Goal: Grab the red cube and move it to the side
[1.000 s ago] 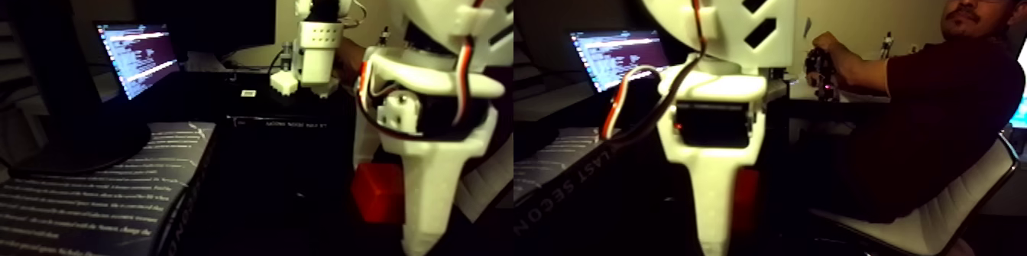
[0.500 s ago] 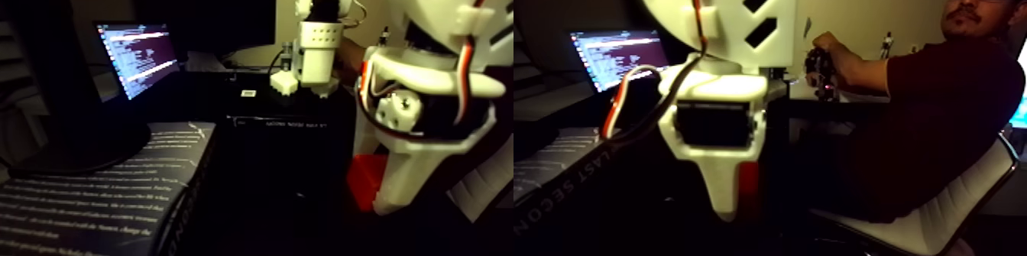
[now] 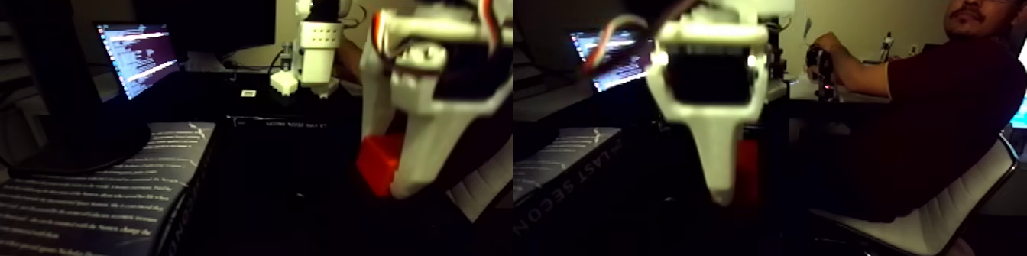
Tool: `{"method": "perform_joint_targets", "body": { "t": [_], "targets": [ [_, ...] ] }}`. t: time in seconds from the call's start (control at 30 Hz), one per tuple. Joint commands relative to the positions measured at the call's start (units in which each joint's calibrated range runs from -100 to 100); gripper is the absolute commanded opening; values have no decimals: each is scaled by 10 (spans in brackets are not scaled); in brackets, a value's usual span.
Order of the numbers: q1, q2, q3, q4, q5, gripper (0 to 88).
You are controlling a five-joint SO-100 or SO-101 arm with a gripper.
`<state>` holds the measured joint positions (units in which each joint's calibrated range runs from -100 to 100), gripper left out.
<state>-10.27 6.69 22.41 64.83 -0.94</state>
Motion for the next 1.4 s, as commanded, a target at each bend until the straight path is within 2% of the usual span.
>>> {"method": "perform_joint_targets", "body": {
  "t": [0.0, 0.37, 0.63, 0.97, 1.37],
  "targets": [
    [-7, -76, -18, 33, 5, 23],
    [30, -205, -22, 162, 84, 23],
    [149, -248, -25, 166, 153, 23],
    [278, -203, -141, 173, 217, 23],
    [359, -85, -239, 174, 246, 22]
  ]
}}
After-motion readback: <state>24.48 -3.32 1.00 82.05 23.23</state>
